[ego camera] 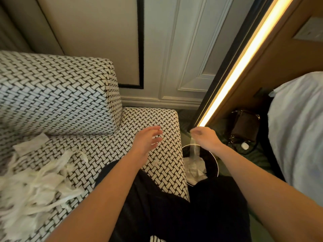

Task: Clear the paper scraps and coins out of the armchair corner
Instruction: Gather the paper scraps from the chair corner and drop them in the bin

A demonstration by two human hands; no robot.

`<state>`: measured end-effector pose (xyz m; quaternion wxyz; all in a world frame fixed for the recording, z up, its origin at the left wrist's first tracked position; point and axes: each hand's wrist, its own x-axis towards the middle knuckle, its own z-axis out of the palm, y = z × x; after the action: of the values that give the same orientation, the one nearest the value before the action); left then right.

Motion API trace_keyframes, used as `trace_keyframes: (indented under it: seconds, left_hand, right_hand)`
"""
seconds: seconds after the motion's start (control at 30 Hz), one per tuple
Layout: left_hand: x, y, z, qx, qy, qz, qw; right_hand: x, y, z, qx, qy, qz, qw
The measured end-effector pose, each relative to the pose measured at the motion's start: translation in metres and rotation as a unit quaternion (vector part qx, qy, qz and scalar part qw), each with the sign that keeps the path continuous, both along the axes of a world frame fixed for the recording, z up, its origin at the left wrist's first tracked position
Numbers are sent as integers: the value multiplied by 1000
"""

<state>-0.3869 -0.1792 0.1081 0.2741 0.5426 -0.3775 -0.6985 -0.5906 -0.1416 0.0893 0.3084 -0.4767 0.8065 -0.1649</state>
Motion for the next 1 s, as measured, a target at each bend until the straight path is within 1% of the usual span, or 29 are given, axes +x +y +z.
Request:
trace_keyframes:
  seconds: [0.1,0.2,0.33,0.43,0.53,0.73,0.8,0.83,0.9,0.97,1.0]
  left_hand:
    - [39,-4,10,-13,41,36,998]
    - [81,-7,16,-20,69,87,994]
    - [143,-6,15,-33,72,150,985]
    - [188,0,8,-41,53,200,978]
    - [224,9,-3,-34,25,249,968]
    - [270,36,-27,-1,-10,321,947]
    - [279,46,-35,10,-18,329,944]
    - [281,51,-39,16,-21,332,943]
    - [284,59,-47,23,-30,357,933]
    - [285,65,-53,22,-46,378,924]
    - [285,69,-56,19,-54,384,922]
  right_hand:
    - [42,-22,20,-61,16,50,997]
    - [87,-40,34,-106,0,86,991]
    - [157,-55,48,-137,-28,146,979]
    - [212,-59,49,-132,-51,213,967]
    - [257,-59,38,-112,-83,245,960]
    - [316,-54,-6,-12,-103,287,952]
    - [328,-52,-23,15,-88,295,951]
    - [331,-52,-30,23,-67,302,951]
    - [336,-53,-44,42,12,336,941]
    - [337,-54,-51,96,95,368,920]
    - [337,-54,-53,124,121,376,910]
